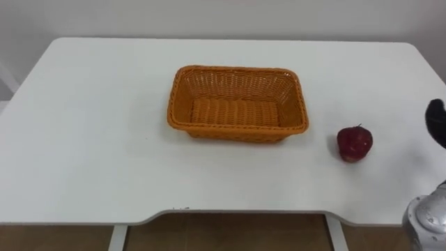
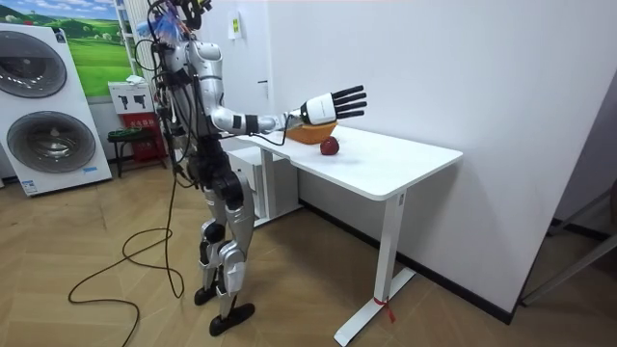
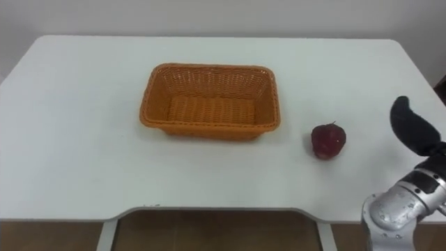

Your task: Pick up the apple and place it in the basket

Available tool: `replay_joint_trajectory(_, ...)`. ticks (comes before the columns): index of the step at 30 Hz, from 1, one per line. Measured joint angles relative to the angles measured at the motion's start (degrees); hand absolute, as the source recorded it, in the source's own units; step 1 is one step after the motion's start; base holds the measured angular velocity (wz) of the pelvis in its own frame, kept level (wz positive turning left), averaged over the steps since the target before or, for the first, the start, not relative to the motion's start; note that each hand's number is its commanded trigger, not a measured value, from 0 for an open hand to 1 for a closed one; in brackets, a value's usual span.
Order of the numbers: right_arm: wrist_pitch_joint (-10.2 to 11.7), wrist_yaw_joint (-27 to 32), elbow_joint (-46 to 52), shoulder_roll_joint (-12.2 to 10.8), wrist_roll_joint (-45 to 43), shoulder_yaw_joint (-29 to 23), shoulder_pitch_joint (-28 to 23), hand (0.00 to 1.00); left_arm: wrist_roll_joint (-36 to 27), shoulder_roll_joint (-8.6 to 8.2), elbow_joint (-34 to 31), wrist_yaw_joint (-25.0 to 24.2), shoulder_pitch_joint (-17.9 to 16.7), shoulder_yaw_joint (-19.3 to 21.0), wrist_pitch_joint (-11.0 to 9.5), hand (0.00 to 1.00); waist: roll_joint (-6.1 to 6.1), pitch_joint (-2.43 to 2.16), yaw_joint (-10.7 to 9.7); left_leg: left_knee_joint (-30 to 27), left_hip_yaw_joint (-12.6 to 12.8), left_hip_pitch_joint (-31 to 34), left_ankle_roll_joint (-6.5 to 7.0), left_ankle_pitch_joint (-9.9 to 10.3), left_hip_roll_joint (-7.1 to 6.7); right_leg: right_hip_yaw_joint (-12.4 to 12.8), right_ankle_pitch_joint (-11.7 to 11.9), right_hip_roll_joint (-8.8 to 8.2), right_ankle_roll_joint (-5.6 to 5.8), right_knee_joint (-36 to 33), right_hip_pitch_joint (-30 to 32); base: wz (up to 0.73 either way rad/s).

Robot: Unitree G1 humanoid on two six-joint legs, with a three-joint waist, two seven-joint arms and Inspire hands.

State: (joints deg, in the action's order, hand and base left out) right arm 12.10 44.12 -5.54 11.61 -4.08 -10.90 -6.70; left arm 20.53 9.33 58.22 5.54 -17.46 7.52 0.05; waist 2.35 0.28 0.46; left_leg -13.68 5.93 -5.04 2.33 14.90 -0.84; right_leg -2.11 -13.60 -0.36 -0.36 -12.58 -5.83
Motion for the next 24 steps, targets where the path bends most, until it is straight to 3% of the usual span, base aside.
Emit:
replay_joint_trajectory(7, -1.09, -7.62, 0.08, 1.17, -2.06, 3.58, -0.25, 0.00, 0.02, 0.39, -0.99, -1.96, 0.22, -0.04, -0.03, 0.00, 0.54, -0.28, 0.16, -0.20, 0.14, 0.44, 0.00, 0.00, 0.06, 0.00, 0.23, 0.05, -0.01, 0.03, 0.06, 0.00)
replay_joint_trajectory(11, -1.09, -9.53, 0.18, 2.03, -4.00, 5.48, -0.26, 0.00, 0.05, 0.48, -1.16, -2.85, 0.21, -0.11, -0.03, 0.00, 0.08, -0.27, 0.49, -0.20, 0.16, 0.47, 0.00, 0.00, 0.09, 0.12, 0.28, 0.10, -0.04, 0.07, -0.08, 0.00)
replay_joint_trajectory(16, -1.08, -12.15, 0.18, 2.07, -4.61, 7.03, -0.31, 0.00, 0.38, 0.47, -1.56, -3.80, 0.27, -0.49, -0.04, 0.00, -0.57, -0.60, 0.81, -0.16, 0.15, 0.46, 0.00, 0.00, 0.10, 0.05, 0.29, 0.09, -0.05, 0.05, -0.15, 0.00)
replay_joint_trajectory(24, -1.09, -15.46, 0.14, 2.12, -4.41, 7.29, -0.41, 0.00, 0.38, 0.47, -2.20, -4.06, 0.37, -0.76, -0.04, 0.00, -0.13, -0.50, 1.31, -0.14, 0.02, 0.46, -0.01, -0.01, 0.10, 0.01, 0.29, 0.06, -0.05, 0.04, -0.30, 0.00)
